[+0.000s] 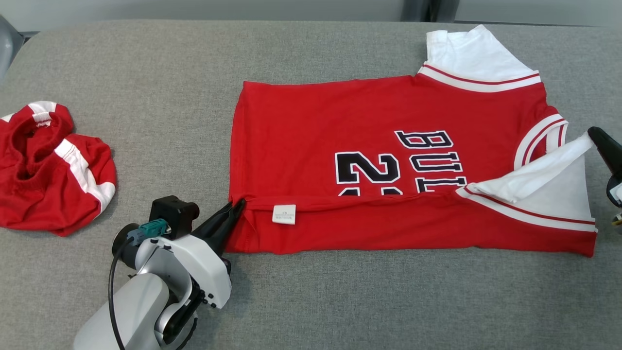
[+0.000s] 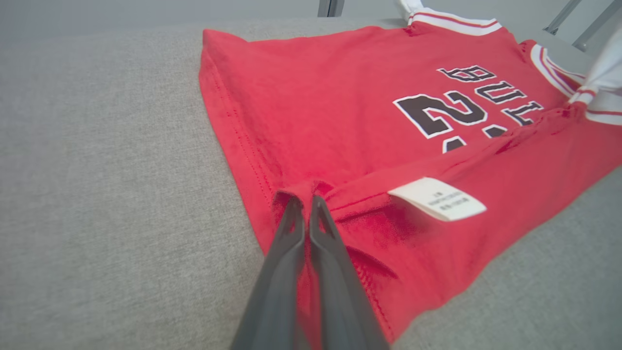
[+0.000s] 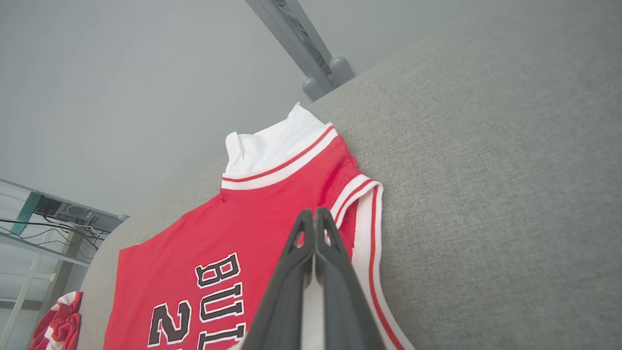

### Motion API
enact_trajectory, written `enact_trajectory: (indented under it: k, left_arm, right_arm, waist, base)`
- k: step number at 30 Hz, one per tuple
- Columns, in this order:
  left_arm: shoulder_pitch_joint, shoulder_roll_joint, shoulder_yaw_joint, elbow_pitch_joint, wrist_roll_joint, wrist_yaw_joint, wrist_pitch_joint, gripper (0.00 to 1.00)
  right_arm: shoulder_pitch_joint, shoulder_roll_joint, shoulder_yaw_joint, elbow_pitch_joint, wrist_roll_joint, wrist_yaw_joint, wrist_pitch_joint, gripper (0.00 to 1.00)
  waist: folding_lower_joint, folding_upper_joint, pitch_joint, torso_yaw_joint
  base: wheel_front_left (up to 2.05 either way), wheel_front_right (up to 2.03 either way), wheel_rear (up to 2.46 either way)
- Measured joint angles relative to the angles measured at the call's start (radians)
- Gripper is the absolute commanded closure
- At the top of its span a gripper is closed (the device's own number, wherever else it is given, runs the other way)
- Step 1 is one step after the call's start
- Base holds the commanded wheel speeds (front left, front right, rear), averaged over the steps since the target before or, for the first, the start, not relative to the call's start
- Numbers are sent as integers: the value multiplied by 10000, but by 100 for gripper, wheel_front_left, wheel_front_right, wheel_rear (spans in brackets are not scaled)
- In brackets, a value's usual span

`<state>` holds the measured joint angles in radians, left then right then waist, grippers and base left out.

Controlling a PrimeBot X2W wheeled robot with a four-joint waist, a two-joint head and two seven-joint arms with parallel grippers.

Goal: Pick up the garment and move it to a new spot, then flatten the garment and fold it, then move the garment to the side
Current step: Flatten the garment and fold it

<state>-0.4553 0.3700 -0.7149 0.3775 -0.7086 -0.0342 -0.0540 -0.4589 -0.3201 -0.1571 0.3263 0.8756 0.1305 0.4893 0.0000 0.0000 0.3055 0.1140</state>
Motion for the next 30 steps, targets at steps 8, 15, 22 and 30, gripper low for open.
enact_trajectory:
  k: [8, 15, 22, 30]
  left_arm:
    - [-275, -201, -113, 683, 86, -46, -94, 7]
    - [-389, -284, -169, 1112, 88, -40, -205, 0]
    - [-255, -357, 391, 947, -84, 414, -1189, 0]
    - [705, -811, 1505, -56, -322, 1212, -2031, 0]
  right_arm:
    - [-278, -107, 198, 633, 217, 0, -510, 0]
    - [-316, -104, 387, 1041, 353, 0, -817, 0]
    - [24, -138, 529, 851, 543, 0, -1651, 0]
    - [1524, -104, 1055, -35, 31, 0, -3687, 0]
  waist:
    - [0, 0, 211, 60]
    - [0, 0, -47, 54]
    - [0, 0, -654, -22]
    - [0, 0, -1437, -170]
  base:
    - [0, 0, 0]
    - [0, 0, 0]
    - [0, 0, 0]
    - [0, 0, 0]
